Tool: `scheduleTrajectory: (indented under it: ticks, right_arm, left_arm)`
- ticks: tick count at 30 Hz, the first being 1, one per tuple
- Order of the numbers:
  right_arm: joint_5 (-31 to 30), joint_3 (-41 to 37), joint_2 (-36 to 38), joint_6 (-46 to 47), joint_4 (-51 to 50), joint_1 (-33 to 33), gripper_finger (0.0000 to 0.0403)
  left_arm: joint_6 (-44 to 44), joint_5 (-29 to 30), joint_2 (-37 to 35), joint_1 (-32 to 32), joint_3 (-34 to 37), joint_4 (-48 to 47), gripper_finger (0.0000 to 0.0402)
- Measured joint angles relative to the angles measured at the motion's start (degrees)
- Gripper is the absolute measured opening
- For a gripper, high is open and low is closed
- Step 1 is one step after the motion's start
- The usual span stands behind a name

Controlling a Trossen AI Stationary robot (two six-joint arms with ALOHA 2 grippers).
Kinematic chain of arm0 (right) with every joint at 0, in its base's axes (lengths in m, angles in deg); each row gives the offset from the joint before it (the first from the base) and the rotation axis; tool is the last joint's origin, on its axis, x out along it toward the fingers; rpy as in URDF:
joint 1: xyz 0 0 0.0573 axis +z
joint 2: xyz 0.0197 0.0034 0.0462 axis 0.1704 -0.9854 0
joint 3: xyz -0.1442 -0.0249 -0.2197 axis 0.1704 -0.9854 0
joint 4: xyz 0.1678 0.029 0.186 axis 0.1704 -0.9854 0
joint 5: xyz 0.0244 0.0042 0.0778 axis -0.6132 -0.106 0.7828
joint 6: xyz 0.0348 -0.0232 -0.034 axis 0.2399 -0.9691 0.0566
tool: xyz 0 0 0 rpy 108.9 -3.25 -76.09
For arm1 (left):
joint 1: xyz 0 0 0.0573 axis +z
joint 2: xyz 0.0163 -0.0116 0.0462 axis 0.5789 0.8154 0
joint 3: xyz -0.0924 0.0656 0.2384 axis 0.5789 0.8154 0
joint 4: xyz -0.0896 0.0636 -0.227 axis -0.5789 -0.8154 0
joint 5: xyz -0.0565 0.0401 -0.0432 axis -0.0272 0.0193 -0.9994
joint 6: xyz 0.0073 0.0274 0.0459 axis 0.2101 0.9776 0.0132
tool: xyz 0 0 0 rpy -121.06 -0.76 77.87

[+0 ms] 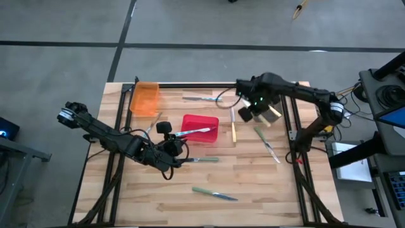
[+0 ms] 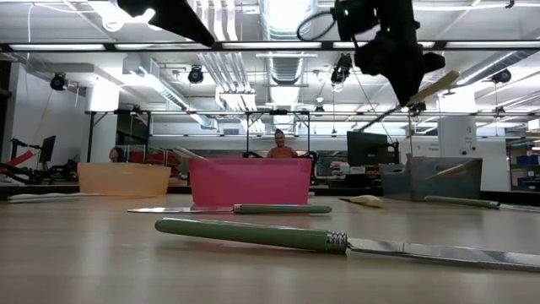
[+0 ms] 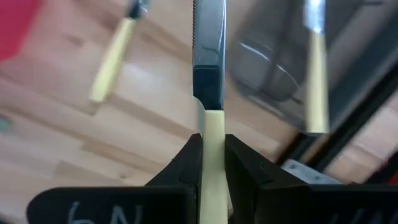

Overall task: Sort silverware by color (type)
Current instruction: Put the bottom yellow table knife into the black bin

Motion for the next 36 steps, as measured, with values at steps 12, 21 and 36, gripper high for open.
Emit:
scheduleTrajectory:
  ticks: [12,21,36]
  right_arm:
    - [0.0,-3.4,-4.2,-10.8,-1.2,-14.8,0.0034]
    - [-0.6,-4.7,-8.5,-16.1,-1.1,-17.9,0.0034]
    - [-6.6,-7.8,-10.8,-17.9,3.2,-18.3,0.0034]
  left_arm:
    - [0.0,0.1,0.0,0.0,0.4,-0.4,0.0039]
    - [-0.1,0.1,0.0,0.0,0.6,-0.7,0.0039]
    - [0.0,0.2,0.0,0.0,1.2,-0.8,0.0039]
